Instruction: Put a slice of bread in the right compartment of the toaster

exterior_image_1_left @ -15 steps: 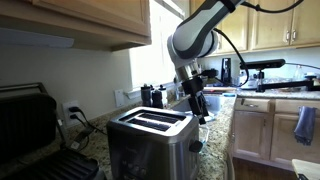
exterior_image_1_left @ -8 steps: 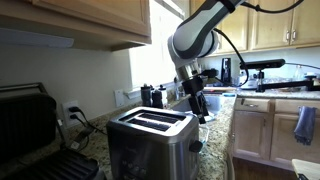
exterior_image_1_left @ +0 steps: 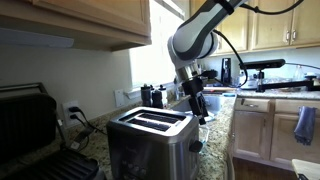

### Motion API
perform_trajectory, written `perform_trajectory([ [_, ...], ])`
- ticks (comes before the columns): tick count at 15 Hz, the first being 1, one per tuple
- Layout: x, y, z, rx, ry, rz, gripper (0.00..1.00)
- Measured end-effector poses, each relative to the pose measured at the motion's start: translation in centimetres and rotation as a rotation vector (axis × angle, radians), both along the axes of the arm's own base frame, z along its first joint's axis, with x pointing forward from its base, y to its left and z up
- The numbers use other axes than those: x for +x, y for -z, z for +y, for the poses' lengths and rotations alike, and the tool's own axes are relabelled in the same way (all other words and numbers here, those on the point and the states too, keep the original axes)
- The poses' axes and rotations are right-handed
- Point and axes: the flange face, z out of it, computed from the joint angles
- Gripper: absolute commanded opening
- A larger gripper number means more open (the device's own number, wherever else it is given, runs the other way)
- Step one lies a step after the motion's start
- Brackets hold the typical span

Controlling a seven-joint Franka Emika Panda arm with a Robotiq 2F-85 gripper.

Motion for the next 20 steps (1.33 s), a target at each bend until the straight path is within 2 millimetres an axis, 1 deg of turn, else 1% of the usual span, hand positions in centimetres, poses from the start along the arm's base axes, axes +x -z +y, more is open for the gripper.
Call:
perform_trajectory([
  [3, 0.1, 0.3, 0.0, 0.000, 0.000, 0.006, 1.00],
  [10, 0.2, 0.3, 0.0, 0.000, 0.000, 0.004, 1.00],
  [13, 0.3, 0.6, 0.4, 0.001, -0.008, 0.010, 1.00],
  [14, 0.5, 0.8, 0.3, 0.002, -0.009, 0.012, 1.00],
  [16, 1.6, 1.6, -0.3, 0.002, -0.010, 0.019, 1.00],
  [18, 3.1, 2.6, -1.5, 0.002, -0.008, 0.026, 1.00],
  [20, 4.0, 3.8, -2.3, 0.004, -0.009, 0.038, 1.00],
])
